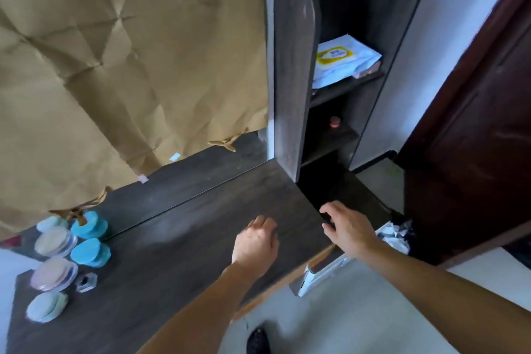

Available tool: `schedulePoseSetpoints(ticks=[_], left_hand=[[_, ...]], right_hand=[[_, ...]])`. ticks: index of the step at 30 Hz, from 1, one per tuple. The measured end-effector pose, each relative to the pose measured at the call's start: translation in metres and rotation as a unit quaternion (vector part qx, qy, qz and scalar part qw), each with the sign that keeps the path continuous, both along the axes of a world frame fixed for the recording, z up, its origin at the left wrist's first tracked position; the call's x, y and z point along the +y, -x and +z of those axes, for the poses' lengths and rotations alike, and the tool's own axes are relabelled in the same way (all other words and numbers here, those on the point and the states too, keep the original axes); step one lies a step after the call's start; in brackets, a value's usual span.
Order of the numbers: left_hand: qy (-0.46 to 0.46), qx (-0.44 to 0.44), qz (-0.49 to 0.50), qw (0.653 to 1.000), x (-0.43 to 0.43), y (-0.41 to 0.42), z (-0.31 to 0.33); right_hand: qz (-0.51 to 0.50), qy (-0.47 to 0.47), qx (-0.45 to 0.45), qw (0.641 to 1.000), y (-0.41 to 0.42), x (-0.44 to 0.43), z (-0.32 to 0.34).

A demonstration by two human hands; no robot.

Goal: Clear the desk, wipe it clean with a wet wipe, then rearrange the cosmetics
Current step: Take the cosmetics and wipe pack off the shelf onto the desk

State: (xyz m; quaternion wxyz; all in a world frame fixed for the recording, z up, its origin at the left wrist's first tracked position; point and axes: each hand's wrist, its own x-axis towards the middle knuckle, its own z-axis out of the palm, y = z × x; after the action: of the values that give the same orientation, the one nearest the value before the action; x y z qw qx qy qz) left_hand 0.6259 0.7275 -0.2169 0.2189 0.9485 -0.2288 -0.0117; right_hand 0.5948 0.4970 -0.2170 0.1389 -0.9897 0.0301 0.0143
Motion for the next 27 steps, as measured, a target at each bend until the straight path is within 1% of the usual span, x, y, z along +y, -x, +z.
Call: schedulePoseSetpoints(ticks=[6,12,15,18,20,24,27], left_hand=[[0.000,-0.003,-0.053,0.999,-0.083,-0.047,0.002],[0.012,0.033,-0.087,0.996,-0.160,-0.111,0.003],[0.001,0.036,-0.095,0.995,-0.183,-0.136,0.006],[-0.010,0.040,-0.083,0.996,-0.197,-0.155,0.005],[-0.015,0.048,-0.069,0.996,-0.204,-0.165,0.003],[-0.037,0.059,-0.019,0.997,-0.218,-0.179,0.001],[-0.043,0.063,0.044,0.996,-0.225,-0.178,0.000]], right_hand=[[-0.034,0.005,0.001,0.999,-0.025,-0.071,0.000],[-0.072,0.028,0.038,0.996,-0.082,-0.136,0.008],[-0.083,0.025,0.031,0.996,-0.115,-0.157,0.014],[-0.074,0.002,0.026,0.997,-0.148,-0.172,0.010],[-0.049,-0.011,0.011,0.999,-0.173,-0.180,0.003],[0.005,0.010,-0.003,1.000,-0.228,-0.193,-0.004],[0.045,0.028,-0.002,0.999,-0.264,-0.201,-0.011]])
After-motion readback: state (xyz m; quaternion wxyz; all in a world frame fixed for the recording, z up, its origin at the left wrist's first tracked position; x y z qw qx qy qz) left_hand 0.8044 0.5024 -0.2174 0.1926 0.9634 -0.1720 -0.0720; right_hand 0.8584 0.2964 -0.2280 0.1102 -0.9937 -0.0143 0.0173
